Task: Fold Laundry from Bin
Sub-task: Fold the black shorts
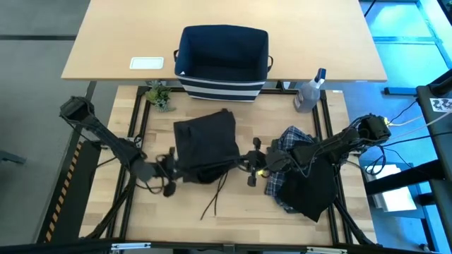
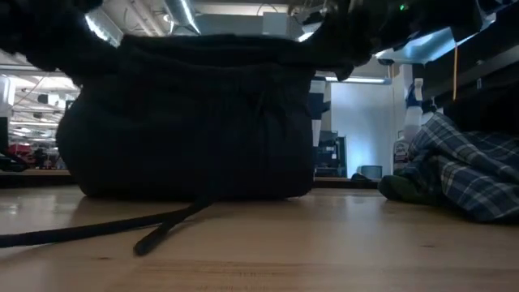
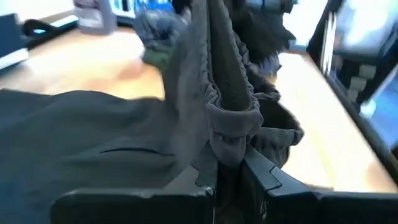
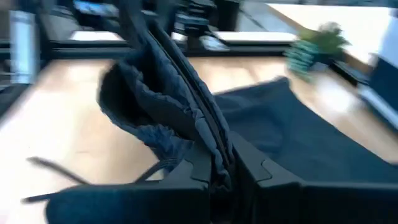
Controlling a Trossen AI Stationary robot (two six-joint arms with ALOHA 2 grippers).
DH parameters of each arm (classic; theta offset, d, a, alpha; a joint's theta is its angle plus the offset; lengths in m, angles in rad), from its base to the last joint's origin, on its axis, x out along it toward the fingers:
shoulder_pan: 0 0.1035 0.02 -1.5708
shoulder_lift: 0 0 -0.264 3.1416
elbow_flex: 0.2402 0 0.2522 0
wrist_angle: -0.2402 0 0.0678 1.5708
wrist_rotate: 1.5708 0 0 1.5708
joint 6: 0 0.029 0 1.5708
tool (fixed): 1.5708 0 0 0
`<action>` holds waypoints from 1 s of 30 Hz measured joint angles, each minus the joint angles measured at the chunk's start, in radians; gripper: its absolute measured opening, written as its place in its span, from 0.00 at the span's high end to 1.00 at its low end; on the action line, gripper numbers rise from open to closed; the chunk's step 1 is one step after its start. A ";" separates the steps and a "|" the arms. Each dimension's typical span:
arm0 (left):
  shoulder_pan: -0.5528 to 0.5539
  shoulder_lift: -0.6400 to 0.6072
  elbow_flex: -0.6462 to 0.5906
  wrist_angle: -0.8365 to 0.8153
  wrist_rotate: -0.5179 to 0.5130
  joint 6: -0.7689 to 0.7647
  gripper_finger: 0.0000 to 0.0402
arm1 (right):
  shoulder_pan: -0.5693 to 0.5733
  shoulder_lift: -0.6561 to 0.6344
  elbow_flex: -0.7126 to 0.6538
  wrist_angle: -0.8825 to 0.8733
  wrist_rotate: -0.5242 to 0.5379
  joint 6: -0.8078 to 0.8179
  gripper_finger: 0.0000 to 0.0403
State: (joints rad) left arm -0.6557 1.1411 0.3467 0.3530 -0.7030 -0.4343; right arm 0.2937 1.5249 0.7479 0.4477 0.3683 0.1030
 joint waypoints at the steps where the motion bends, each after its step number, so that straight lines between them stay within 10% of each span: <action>1: 0.008 -0.035 -0.050 0.059 -0.001 0.000 0.94 | -0.006 0.000 0.000 -0.017 0.037 0.004 0.94; 9: -0.007 -0.149 -0.278 0.413 -0.014 0.008 0.94 | -0.100 0.055 0.002 0.019 -0.101 0.091 0.95; 30: -0.287 0.483 0.234 0.428 -0.028 -0.120 0.94 | 0.347 0.249 0.000 0.336 0.006 0.353 0.95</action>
State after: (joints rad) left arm -0.9425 1.6245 0.5802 0.7809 -0.7307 -0.5540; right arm 0.6403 1.7735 0.7483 0.7839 0.3748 0.4559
